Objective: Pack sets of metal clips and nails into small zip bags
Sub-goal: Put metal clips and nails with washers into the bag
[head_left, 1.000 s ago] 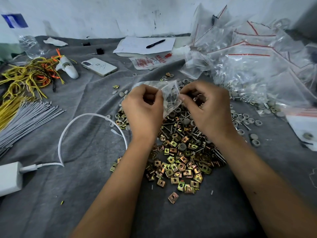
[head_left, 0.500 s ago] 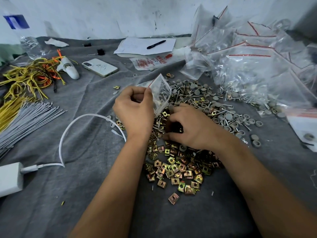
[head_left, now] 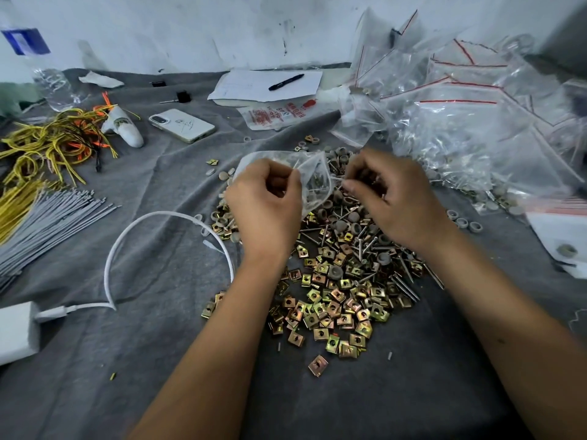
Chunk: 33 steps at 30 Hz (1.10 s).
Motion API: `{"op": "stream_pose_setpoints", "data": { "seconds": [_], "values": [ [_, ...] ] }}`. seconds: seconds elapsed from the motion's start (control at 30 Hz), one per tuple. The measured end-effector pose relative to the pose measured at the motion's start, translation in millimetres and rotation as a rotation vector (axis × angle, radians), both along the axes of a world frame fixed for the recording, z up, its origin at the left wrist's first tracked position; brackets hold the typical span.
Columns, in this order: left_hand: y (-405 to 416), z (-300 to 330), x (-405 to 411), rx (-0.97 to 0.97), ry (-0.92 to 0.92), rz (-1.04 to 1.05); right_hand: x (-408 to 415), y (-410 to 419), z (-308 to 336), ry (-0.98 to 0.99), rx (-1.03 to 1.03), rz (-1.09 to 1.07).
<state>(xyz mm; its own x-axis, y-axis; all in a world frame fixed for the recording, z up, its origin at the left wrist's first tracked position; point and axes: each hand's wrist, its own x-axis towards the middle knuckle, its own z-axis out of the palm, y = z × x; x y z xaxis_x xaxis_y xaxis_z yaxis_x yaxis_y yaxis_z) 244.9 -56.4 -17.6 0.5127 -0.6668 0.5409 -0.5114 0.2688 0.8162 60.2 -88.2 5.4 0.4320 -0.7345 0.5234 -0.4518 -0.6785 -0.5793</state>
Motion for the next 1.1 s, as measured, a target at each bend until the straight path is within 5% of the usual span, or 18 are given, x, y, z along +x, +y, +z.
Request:
{"op": "stream_pose_setpoints", "data": {
  "seconds": [0.27,0.67,0.9,1.1],
  "values": [
    [1.8,-3.6,-6.1,-0.031,-0.245,-0.052,6.2,5.6,-10.7,-0.191,-0.129,-0.088],
    [0.8,-3.7,-6.1,-0.012,-0.008,-0.043,8.1,-0.5,-12.4,-0.049,-0.230,-0.074],
    [1.6,-3.5,-3.1,0.011,0.087,-0.038,-3.3,-8.4,-17.2,0.419,0.013,-0.004],
    [1.3,-4.7,-4.0,0.025,0.010,-0.067,4.3,-2.5,-11.2,0.038,-0.093,-0.002]
  ]
}}
